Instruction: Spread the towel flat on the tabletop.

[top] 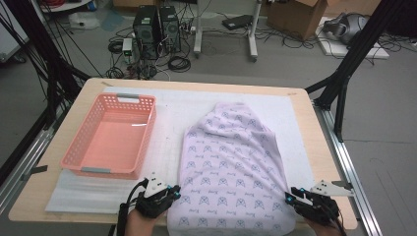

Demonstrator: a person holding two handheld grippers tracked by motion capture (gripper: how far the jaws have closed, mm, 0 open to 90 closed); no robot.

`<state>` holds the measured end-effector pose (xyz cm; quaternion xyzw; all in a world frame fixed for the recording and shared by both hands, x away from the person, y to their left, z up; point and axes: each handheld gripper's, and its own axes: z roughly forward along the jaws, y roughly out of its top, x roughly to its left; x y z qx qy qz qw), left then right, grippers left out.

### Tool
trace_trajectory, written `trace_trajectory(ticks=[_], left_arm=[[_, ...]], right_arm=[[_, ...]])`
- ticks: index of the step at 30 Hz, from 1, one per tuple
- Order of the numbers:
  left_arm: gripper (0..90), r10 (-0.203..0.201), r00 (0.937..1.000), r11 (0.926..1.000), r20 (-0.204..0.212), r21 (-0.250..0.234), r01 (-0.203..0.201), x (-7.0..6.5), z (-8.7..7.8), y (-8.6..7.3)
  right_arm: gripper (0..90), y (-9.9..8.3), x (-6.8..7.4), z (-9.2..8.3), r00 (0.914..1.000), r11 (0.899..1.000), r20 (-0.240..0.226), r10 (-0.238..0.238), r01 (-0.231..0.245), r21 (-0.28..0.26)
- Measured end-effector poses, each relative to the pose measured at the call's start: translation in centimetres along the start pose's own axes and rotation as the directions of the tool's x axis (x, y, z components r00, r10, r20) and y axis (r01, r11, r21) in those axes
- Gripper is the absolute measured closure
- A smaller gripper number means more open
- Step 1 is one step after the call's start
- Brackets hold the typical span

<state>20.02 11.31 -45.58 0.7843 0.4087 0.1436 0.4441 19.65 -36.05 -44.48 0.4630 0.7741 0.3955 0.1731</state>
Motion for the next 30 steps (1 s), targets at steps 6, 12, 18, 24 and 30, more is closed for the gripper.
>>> trace_trajectory(ticks=[6,12,18,24,30], left_arm=[[85.8,0.004,0.9994,1.0000,0.034,0.009,-0.004,-0.3,-2.0,-1.3],[62.7,-0.029,0.9992,0.9992,0.029,-0.028,0.030,0.3,-1.7,-1.0],[49.9,-0.049,0.9988,0.9957,0.001,-0.079,0.049,1.1,-0.5,0.7],[46.1,-0.076,0.9971,0.9960,-0.002,-0.047,0.076,1.8,2.2,2.6],[53.7,-0.054,0.9952,0.9985,-0.082,0.006,0.055,1.4,3.6,3.0]], right_arm=[[65.5,1.0,-0.1,2.2,0.9995,1.000,0.027,0.018,-0.018,-0.008],[87.7,0.9,0.1,2.0,0.9999,1.000,-0.014,-0.009,0.009,0.021],[88.2,-1.3,0.0,-1.4,0.9994,0.998,-0.013,-0.031,0.031,0.060],[79.5,-1.8,0.5,-2.2,0.9985,0.998,-0.034,-0.043,0.045,0.049],[68.6,-0.8,-0.2,-1.4,0.9999,1.000,-0.006,0.014,-0.014,-0.002]])
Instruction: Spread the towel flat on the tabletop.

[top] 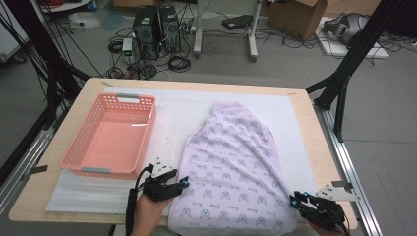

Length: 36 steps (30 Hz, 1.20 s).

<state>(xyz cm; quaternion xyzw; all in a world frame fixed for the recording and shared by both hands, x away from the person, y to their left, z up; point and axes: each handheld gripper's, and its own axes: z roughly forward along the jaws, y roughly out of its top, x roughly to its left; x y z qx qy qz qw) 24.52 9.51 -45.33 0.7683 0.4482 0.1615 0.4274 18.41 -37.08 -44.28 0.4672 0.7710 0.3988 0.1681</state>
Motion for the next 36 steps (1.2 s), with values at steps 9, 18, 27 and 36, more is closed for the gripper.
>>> trace_trajectory(ticks=[9,18,27,36], left_arm=[[87.5,0.032,0.9985,0.9993,0.044,0.021,-0.033,0.0,-2.1,-1.4],[87.2,0.047,0.9950,0.9985,0.089,0.025,-0.049,-0.2,-5.8,-4.1],[49.6,-0.044,0.9951,0.9952,0.089,-0.083,0.051,1.0,-5.3,-3.4],[48.0,-0.043,0.9959,0.9959,0.079,-0.076,0.049,1.6,-2.0,-0.3]], right_arm=[[69.0,0.7,-0.7,0.9,0.9989,0.999,0.033,0.033,-0.032,-0.021],[59.1,2.5,0.2,3.7,0.9978,1.000,0.064,0.014,-0.014,-0.003],[87.1,1.5,0.7,2.3,0.9972,0.997,0.062,-0.042,0.037,0.070],[78.6,-0.4,0.5,0.0,0.9988,0.998,0.026,-0.041,0.039,0.052]])
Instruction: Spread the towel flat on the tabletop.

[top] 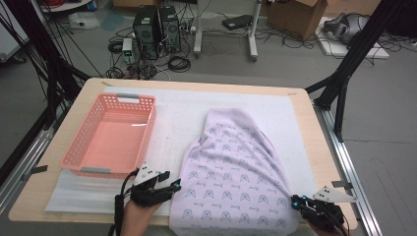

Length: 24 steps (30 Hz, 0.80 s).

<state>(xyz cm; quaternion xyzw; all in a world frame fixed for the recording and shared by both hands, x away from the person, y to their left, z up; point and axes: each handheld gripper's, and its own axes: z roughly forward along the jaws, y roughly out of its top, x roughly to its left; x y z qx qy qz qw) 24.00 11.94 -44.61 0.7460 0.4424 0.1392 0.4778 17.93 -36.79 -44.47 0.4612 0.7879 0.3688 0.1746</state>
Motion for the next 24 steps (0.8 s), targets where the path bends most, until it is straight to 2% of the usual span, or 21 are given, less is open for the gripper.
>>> trace_trajectory(ticks=[3,4,5,6,7,8,9,15,18,20,22,23,24], left_arm=[[49.6,-0.004,1.0000,0.9987,-0.006,0.050,0.004,0.2,1.9,0.6],[50.4,0.006,0.9999,0.9959,-0.010,0.090,-0.005,0.0,2.7,0.7],[53.5,0.023,0.9993,0.9959,-0.030,0.088,-0.021,-0.1,2.7,0.9],[61.1,0.029,0.9991,0.9952,-0.032,0.095,-0.026,-0.3,2.8,0.9],[73.9,0.063,0.9961,0.9934,-0.062,0.100,-0.057,-0.5,2.8,0.8],[85.5,0.060,0.9967,0.9931,-0.055,0.104,-0.054,-0.6,2.6,0.7],[87.1,0.058,0.9968,0.9932,-0.055,0.104,-0.052,-0.7,2.5,0.6],[87.4,0.038,0.9993,0.9956,0.002,0.086,-0.038,-0.8,0.1,-1.1],[86.0,0.042,0.9987,0.9962,0.028,0.076,-0.044,-0.8,-0.5,-1.3],[81.0,0.039,0.9987,0.9973,0.033,0.061,-0.041,-0.7,-0.8,-1.4],[67.1,0.016,0.9993,0.9989,0.035,0.042,-0.018,-0.5,-1.1,-1.5],[62.9,0.008,0.9993,0.9995,0.035,0.029,-0.010,-0.5,-1.2,-1.4],[57.3,0.021,0.9995,0.9997,0.024,0.013,-0.022,-0.4,-1.3,-1.3]], right_arm=[[72.7,0.3,-0.2,0.1,0.9998,0.999,0.007,0.021,-0.021,-0.026],[71.7,0.3,-0.4,0.1,0.9996,0.999,0.010,0.028,-0.027,-0.036],[71.8,0.4,-0.7,0.1,0.9992,0.998,0.014,0.037,-0.036,-0.043],[71.7,0.5,-0.8,0.1,0.9989,0.998,0.013,0.046,-0.045,-0.047],[71.8,0.5,-1.0,0.2,0.9984,0.997,0.014,0.055,-0.054,-0.054],[71.7,0.6,-1.1,0.3,0.9981,0.997,0.017,0.059,-0.058,-0.058],[71.7,0.7,-1.3,0.3,0.9978,0.996,0.017,0.063,-0.062,-0.061],[71.2,1.8,-2.0,0.7,0.9971,0.992,0.011,0.075,-0.074,-0.098],[69.0,3.7,-3.1,2.3,0.9964,0.991,0.003,0.085,-0.084,-0.105],[67.1,5.0,-3.8,3.6,0.9965,0.991,0.005,0.084,-0.083,-0.102],[66.1,6.4,-4.3,5.1,0.9967,0.992,0.007,0.080,-0.079,-0.101],[66.1,6.9,-4.4,5.7,0.9966,0.991,0.009,0.082,-0.080,-0.105],[66.1,7.4,-4.5,6.2,0.9972,0.991,0.013,0.074,-0.072,-0.112]])
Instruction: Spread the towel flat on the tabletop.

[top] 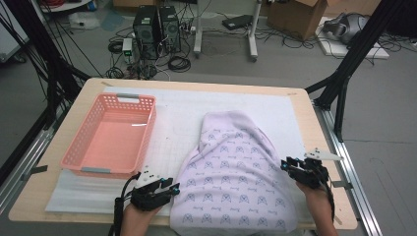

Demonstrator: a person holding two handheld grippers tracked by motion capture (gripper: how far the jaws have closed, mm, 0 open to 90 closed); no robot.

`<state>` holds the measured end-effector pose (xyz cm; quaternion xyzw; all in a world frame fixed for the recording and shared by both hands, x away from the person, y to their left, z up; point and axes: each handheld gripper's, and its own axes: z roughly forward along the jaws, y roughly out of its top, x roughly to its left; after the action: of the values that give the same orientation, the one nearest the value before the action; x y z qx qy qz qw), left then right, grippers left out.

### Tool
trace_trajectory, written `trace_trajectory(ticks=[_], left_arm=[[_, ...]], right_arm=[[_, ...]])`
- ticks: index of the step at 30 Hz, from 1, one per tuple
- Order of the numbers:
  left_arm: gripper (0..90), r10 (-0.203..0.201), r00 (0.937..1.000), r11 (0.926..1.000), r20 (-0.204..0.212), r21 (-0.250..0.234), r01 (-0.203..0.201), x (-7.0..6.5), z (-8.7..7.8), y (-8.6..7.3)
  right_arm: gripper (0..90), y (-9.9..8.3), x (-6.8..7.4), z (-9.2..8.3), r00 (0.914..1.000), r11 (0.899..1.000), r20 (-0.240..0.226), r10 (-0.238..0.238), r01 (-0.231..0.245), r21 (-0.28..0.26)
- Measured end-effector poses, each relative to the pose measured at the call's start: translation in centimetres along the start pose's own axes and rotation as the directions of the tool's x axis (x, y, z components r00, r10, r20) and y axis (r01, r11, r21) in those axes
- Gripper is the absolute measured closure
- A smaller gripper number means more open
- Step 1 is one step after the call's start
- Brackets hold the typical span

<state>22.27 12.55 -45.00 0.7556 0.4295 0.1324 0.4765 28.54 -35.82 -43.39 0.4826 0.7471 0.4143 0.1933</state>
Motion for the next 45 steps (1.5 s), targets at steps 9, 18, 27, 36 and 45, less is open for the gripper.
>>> trace_trajectory(ticks=[9,18,27,36,45], left_arm=[[47.2,0.011,0.9997,0.9974,0.023,-0.071,-0.009,0.3,0.4,1.2],[48.3,-0.031,0.9972,0.9984,0.067,-0.044,0.034,1.7,3.2,3.5],[51.9,-0.044,0.9970,0.9982,0.064,-0.038,0.046,2.3,6.1,6.0],[55.8,-0.069,0.9976,0.9971,0.010,-0.030,0.069,3.6,9.5,7.7],[58.0,-0.008,0.9995,0.9965,0.029,0.083,0.006,2.6,13.9,9.5]], right_arm=[[67.3,3.4,-1.5,4.9,0.9980,0.999,0.058,-0.025,0.022,0.040],[83.5,5.5,-1.8,9.7,0.9988,0.994,0.038,-0.031,0.027,0.102],[88.1,3.5,-4.5,5.0,0.9815,0.992,0.184,-0.053,0.031,0.119],[69.7,1.3,-5.9,2.2,0.9971,0.998,0.059,0.049,-0.051,0.032],[58.6,1.5,-4.9,1.7,0.9991,1.000,-0.031,0.029,-0.029,-0.009]])
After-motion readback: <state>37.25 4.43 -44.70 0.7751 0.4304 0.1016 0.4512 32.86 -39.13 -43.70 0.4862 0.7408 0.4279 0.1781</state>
